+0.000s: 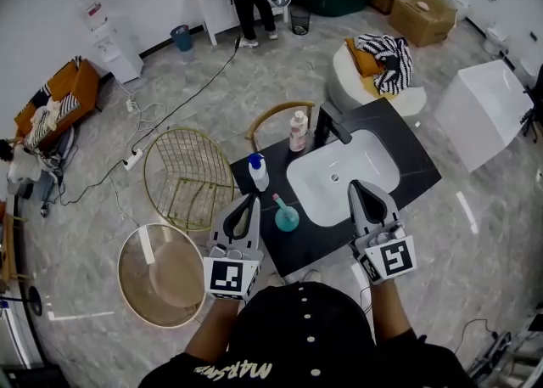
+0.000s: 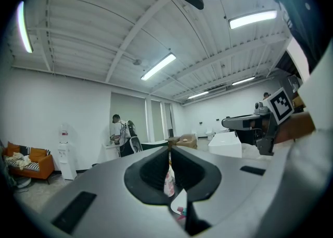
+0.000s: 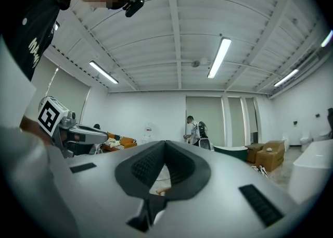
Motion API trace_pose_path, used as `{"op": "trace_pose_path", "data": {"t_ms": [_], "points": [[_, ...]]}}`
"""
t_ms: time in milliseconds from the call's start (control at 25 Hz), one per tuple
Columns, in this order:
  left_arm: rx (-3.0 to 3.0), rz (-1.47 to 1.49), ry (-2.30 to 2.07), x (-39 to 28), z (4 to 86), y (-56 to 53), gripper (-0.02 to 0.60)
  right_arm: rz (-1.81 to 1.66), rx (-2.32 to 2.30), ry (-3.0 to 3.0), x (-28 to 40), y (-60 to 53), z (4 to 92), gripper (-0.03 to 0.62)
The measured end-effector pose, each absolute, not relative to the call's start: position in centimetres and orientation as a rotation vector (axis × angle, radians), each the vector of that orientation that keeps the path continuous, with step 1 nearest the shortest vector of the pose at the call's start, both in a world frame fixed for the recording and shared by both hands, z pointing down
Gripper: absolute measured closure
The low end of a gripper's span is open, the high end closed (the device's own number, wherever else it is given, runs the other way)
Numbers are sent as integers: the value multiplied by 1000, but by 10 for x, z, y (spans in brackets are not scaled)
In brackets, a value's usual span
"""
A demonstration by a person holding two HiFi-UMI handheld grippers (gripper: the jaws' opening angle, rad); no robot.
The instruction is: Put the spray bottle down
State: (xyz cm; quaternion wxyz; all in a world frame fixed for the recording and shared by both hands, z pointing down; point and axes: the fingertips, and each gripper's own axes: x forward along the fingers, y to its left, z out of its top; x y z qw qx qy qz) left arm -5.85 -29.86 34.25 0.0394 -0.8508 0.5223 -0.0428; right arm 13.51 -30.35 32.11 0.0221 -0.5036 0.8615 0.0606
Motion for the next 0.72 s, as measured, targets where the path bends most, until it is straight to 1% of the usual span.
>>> {"op": "trace_pose_path", "data": {"t_ms": [720], "points": [[-2610,-127,1591,-55,342,-296,560,170,-1577,2664,137,-301,324,599]]}}
